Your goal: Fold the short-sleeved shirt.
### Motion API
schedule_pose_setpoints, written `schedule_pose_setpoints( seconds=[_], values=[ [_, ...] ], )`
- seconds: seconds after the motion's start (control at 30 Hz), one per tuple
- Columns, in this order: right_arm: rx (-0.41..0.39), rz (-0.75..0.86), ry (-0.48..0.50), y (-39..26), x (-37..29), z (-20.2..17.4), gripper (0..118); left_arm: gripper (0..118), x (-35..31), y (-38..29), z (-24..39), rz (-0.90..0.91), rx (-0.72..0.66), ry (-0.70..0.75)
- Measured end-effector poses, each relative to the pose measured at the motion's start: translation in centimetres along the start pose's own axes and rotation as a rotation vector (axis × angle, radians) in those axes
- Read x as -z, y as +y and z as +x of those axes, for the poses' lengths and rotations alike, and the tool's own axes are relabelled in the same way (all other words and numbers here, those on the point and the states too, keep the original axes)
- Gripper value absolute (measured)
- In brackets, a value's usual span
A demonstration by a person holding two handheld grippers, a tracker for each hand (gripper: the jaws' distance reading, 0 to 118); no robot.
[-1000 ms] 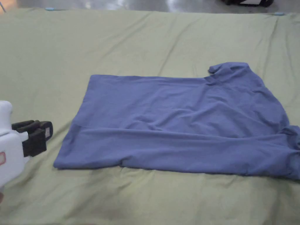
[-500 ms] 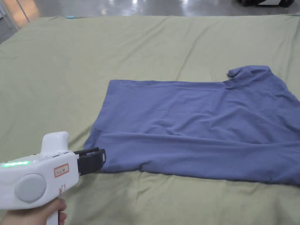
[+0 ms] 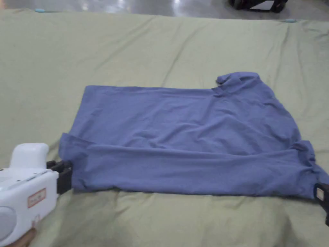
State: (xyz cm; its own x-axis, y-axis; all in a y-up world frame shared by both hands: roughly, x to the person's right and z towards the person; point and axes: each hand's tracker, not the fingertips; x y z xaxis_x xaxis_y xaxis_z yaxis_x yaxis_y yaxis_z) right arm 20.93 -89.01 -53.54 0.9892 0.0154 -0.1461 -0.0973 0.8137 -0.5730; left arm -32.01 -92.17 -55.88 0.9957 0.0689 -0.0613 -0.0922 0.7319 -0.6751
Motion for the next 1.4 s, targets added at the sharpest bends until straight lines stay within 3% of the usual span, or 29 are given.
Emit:
schedule_pose_setpoints(
  seconds=[0.03, 0.07, 0.1, 0.13, 0.17, 0.23, 0.3, 0.37, 0.4, 0.43, 0.47, 0.5, 0.53, 0.57, 0.6, 0.63, 0.7, 0.9, 1.2, 1.4],
  values=[
    [0.038, -0.015, -0.008, -0.3, 0.2, 0.8, 10, 5, -0.4, 0.3, -0.2, 0.014, 0.005, -0.001],
    [0.084, -0.018, -0.035, -0.6, 0.7, 1.7, 32, 5, -1.2, 0.4, -0.2, 0.024, 0.008, -0.001],
    [0.109, -0.032, -0.045, -0.8, 1.4, 2.5, 82, 5, -1.4, 0.5, -0.4, 0.025, 0.008, -0.004],
    [0.123, -0.062, -0.055, -1.4, 2.6, 4.0, 113, 5, -1.5, 0.7, -0.6, 0.023, 0.006, -0.014],
    [0.137, -0.084, -0.082, -1.7, 3.5, 4.8, 118, 5, -1.5, 0.7, -0.7, 0.018, -0.001, -0.023],
    [0.156, -0.072, -0.105, -1.0, 5.8, 6.4, 115, 5, -1.2, 0.4, -1.0, 0.011, -0.011, -0.028],
    [0.206, -0.129, -0.067, -0.9, 8.0, 7.7, 111, 5, -0.9, 0.2, -0.9, 0.005, -0.014, -0.026],
    [0.216, -0.146, -0.042, -1.0, 10.2, 8.2, 97, 5, -0.5, 0.1, -0.9, -0.003, -0.010, -0.024],
    [0.212, -0.161, -0.030, -1.6, 10.7, 8.1, 78, 5, -0.3, 0.0, -0.9, -0.008, -0.008, -0.023],
    [0.215, -0.201, -0.027, -1.8, 11.5, 8.1, 69, 5, -0.2, -0.1, -0.9, -0.014, -0.009, -0.022],
    [0.205, -0.211, -0.051, -1.6, 11.8, 7.8, 67, 5, -0.1, -0.1, -1.0, -0.022, -0.013, -0.025],
    [0.189, -0.174, -0.055, -1.3, 11.2, 7.5, 45, 5, -0.1, -0.2, -1.1, -0.027, -0.017, -0.026],
    [0.186, -0.159, -0.015, -1.4, 10.3, 7.0, 10, 5, -0.2, -0.2, -1.1, -0.030, -0.018, -0.029],
    [0.216, -0.150, 0.045, -1.0, 10.3, 7.0, 7, 5, -0.5, -0.2, -1.2, -0.028, -0.024, -0.034],
    [0.259, -0.148, 0.046, -0.6, 10.3, 6.9, 7, 5, -0.8, 0.0, -1.2, -0.024, -0.037, -0.041],
    [0.213, -0.162, -0.002, 0.1, 10.3, 6.5, 7, 5, -1.1, 0.3, -1.4, -0.015, -0.052, -0.049],
    [0.111, -0.152, -0.007, 1.2, 9.0, 5.7, 7, 5, -1.9, 0.9, -1.8, -0.009, -0.061, -0.067],
    [0.101, -0.056, 0.039, 4.3, 3.4, 6.0, 7, 5, -6.5, 2.1, -2.5, 0.032, -0.056, -0.105],
    [-0.007, -0.073, 0.073, -0.5, -4.1, 5.0, 7, 5, -11.6, -3.4, -4.1, -0.014, 0.006, -0.112],
    [0.070, -0.189, 0.051, -7.4, -2.0, 5.4, 7, 5, -8.4, -8.2, -4.8, -0.154, 0.000, -0.094]
  ],
)
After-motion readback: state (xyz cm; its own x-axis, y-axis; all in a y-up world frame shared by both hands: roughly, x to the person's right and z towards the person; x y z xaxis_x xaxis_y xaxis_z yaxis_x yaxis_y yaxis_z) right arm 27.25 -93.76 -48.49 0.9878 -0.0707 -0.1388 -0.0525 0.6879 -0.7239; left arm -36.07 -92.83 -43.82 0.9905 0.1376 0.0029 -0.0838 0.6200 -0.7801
